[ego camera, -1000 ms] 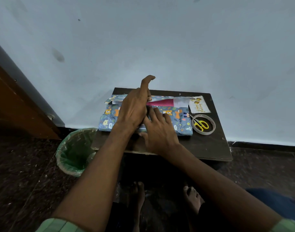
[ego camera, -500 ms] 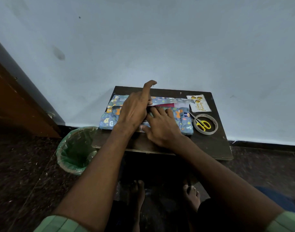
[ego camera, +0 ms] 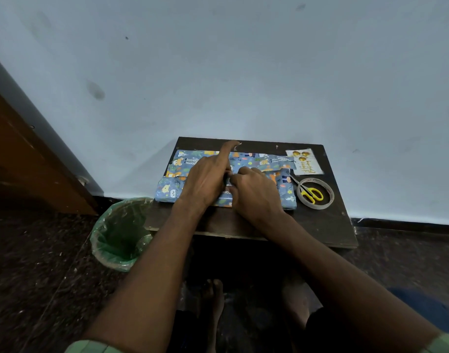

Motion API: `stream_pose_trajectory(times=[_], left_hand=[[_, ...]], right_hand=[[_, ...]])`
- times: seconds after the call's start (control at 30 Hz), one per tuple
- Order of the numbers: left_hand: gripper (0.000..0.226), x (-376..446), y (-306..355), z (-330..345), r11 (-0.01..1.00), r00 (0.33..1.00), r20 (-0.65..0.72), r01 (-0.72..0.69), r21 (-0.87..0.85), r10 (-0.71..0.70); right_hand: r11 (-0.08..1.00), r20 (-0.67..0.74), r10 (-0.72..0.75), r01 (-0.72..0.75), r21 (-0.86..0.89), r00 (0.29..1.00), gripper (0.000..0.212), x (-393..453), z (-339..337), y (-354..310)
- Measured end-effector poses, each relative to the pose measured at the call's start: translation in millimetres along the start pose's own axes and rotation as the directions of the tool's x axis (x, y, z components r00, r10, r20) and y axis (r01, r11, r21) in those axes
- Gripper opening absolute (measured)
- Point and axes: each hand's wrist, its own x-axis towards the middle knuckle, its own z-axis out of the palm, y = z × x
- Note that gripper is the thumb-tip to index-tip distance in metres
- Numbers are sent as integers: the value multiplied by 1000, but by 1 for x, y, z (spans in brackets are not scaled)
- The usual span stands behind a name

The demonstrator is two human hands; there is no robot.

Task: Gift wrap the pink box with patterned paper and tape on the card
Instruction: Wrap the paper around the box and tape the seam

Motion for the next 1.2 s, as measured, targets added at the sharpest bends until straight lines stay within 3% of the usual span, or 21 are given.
stream_pose_trajectory(times=[0.1,0.17,0.37,0.5,0.63,0.8,1.2], left_hand=[[88,-4,-4,-5,999,998,66,19,-35,-17],[91,-6,-7,-6,997,997,71,1,-80,4],[104,-5,-17,-2,986,996,83,-3,-168,17],[108,-5,-18,5,976,997,77,31,-213,-14],[93,-5,-22,13,927,996,58,87,-366,-70],[45,-6,-33,13,826,987,15,142,-546,-161],[34,-3,-46,6,813,986,115,165,-558,-121]], right_hand=[[998,-21,46,-45,38,999,28,1,-4,1],[999,-69,46,-46,0,997,40,3,-3,3],[993,40,49,-44,-108,998,33,1,9,8],[993,-5,27,-27,-113,1000,30,0,11,7],[995,6,32,-32,-98,999,29,0,11,8],[998,43,42,-44,47,998,29,3,2,12],[993,48,45,-50,104,998,30,11,-11,21]])
